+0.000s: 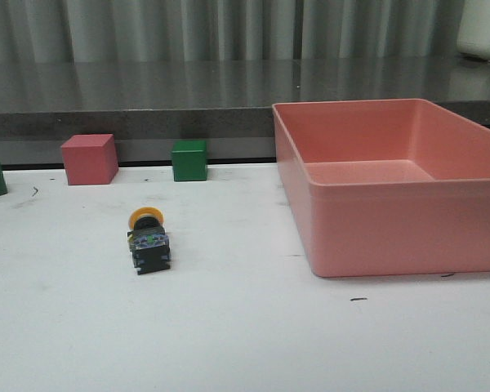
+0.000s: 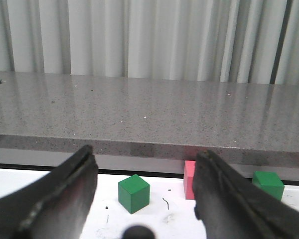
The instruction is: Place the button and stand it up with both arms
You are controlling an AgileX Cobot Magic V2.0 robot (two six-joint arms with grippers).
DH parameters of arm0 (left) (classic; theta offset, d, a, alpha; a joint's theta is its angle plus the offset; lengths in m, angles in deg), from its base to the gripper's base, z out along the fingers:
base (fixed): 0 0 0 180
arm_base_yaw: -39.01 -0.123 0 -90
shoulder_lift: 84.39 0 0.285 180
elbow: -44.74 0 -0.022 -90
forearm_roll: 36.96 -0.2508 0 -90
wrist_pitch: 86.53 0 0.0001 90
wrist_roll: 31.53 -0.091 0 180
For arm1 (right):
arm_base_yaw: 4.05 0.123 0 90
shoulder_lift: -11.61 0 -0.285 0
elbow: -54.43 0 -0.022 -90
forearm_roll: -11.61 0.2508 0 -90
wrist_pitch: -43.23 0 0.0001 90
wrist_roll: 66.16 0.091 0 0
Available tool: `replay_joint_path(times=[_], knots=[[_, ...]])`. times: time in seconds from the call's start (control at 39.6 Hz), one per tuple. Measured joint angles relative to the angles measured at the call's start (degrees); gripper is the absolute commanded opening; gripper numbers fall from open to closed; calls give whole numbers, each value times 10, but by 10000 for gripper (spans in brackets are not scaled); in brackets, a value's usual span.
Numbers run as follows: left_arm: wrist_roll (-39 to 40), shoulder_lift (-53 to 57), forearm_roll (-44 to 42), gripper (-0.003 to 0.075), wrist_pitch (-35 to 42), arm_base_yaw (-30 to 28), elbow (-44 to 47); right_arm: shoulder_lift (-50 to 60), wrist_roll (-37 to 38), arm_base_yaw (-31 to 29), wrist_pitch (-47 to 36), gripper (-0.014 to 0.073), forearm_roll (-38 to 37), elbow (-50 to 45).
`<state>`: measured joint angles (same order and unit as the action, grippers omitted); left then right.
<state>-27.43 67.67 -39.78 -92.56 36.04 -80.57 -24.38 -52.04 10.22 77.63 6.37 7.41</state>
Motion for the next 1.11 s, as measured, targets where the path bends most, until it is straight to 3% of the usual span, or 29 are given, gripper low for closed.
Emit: replay_joint_path(times=[0.3, 0.71, 1.11], knots=[[0, 0, 0, 405, 0, 0, 0, 159, 0, 0, -89, -71, -19, -79], [0, -55, 0, 405, -34, 11, -20, 174, 0, 0, -94, -71, -19, -81], [0, -298, 5, 406, -130, 153, -132, 174, 0, 0, -95, -71, -19, -81]])
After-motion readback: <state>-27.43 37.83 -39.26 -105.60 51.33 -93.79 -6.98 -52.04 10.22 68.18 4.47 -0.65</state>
